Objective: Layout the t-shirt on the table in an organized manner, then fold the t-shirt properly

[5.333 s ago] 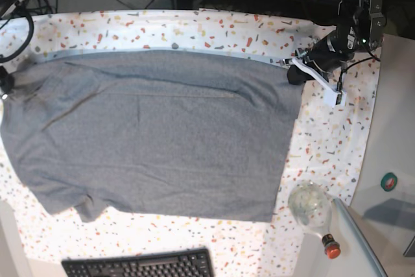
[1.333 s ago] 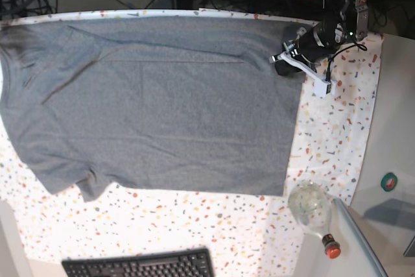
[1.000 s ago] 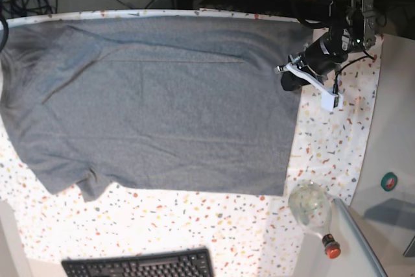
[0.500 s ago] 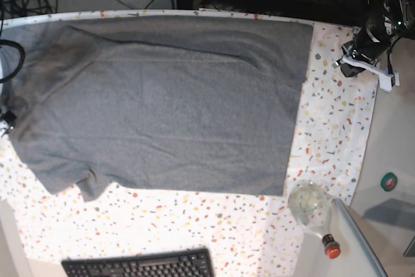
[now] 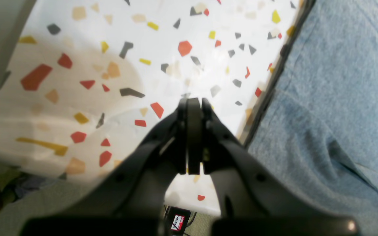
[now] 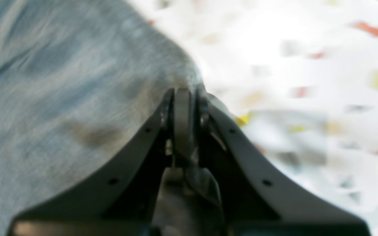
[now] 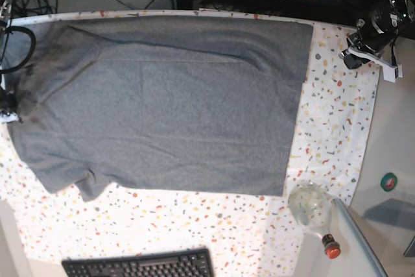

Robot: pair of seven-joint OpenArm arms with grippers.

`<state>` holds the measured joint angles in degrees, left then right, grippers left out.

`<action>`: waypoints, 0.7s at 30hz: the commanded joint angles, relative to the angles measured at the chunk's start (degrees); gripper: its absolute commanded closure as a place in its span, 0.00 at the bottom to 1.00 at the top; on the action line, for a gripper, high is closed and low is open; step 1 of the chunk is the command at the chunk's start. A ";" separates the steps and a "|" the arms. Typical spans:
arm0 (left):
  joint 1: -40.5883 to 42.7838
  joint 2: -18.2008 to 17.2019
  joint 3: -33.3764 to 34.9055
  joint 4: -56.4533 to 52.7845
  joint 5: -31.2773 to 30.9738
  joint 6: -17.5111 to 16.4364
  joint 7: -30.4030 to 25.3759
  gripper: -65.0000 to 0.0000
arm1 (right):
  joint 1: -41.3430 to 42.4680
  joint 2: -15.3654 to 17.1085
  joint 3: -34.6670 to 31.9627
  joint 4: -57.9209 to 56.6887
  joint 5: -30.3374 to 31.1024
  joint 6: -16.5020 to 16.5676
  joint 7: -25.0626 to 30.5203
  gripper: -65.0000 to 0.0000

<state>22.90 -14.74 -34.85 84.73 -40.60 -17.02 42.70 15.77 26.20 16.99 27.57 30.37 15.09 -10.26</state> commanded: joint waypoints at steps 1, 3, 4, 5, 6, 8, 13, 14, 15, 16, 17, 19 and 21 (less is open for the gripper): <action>0.09 -0.86 -0.45 0.77 -0.59 -0.52 -0.90 1.00 | -0.87 0.57 0.19 3.94 0.53 0.69 0.20 1.00; 0.09 -0.77 -0.36 0.59 -0.50 -0.52 -0.90 1.00 | -5.18 -0.74 0.28 12.74 0.62 0.42 0.20 1.00; 0.09 -0.77 -0.18 0.59 -0.50 -0.52 -0.90 1.00 | -7.37 -1.36 0.28 17.22 0.62 0.42 0.20 1.00; 0.09 -0.77 -0.09 0.59 -0.50 -0.52 -0.90 1.00 | -10.01 -1.89 0.28 21.88 0.62 0.34 0.11 1.00; 0.09 -0.69 -0.09 0.59 -0.50 -0.52 -0.90 1.00 | -12.12 -2.42 0.28 26.10 0.62 -0.19 -0.60 1.00; 0.09 -0.69 -0.01 0.59 -0.50 -0.52 -0.90 1.00 | -16.17 -3.29 0.46 35.15 0.62 -3.80 -4.90 1.00; 0.09 -0.69 0.08 0.59 -0.50 -0.52 -0.90 1.00 | -23.20 -8.57 7.67 52.12 0.44 -5.91 -15.89 1.00; 0.09 -0.69 0.08 0.59 -0.50 -0.52 -0.90 1.00 | -24.08 -9.45 9.16 54.32 0.53 -5.91 -17.83 1.00; 0.09 -0.69 0.08 0.59 -0.50 -0.52 -0.90 1.00 | -24.96 -10.85 10.57 56.34 0.53 -5.91 -20.20 1.00; 0.09 -0.69 0.08 0.59 -0.50 -0.52 -0.90 1.00 | -25.57 -12.00 11.80 58.01 0.36 -5.91 -22.49 1.00; 0.01 -0.69 0.08 0.59 -0.50 -0.52 -0.90 1.00 | -26.19 -13.14 12.94 59.59 0.36 -5.91 -24.51 1.00; -0.08 -0.69 0.08 0.59 -0.50 -0.52 -0.90 1.00 | -27.07 -15.16 14.43 61.26 0.36 -5.91 -27.94 1.00; -0.17 -0.69 0.08 0.59 -0.50 -0.52 -0.90 1.00 | -28.03 -16.83 15.67 62.05 0.36 -5.91 -29.96 1.00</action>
<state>22.83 -14.48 -34.41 84.51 -40.56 -16.99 42.74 -12.47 8.58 32.32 88.51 29.98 8.97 -41.04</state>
